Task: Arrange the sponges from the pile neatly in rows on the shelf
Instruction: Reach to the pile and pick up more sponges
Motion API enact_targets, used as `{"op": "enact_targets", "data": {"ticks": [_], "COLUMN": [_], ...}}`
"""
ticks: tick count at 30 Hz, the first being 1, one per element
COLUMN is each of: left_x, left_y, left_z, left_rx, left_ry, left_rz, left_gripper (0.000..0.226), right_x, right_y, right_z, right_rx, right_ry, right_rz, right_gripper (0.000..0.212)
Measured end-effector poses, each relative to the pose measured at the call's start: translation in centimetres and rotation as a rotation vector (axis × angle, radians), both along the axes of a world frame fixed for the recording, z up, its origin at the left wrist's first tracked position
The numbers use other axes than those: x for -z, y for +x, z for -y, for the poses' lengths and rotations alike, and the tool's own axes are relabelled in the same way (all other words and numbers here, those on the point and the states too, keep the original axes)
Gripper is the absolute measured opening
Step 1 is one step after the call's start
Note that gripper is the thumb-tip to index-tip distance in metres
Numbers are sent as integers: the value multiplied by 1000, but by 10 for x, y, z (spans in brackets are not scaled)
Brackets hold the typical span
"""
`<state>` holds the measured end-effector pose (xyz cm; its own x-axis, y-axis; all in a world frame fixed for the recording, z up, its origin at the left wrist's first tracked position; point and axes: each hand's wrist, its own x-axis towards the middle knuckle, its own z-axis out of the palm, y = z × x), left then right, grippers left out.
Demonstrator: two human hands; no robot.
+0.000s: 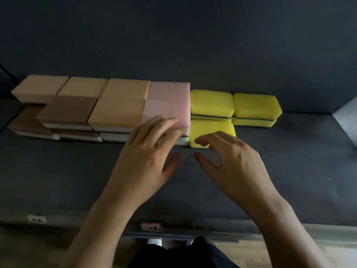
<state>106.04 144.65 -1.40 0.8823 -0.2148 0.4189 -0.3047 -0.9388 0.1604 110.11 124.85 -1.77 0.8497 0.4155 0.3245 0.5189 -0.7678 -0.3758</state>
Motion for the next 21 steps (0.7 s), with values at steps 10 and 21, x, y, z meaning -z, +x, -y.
{"op": "enact_targets", "data": {"ticks": [10,21], "left_x": [17,8], "left_y": [-91,-190], "left_z": [-44,-160], "left_rx": [-449,-717], "left_ry": [-12,-38], "left_rz": [-66,-75], "left_gripper": [31,33], "right_x": [7,-1], "right_y": [-33,-86], "right_z": [-75,-231], "right_rx": [-436,-649], "right_ry": [13,-16], "right_rz": [-39,-2], "right_gripper": [23,34]}}
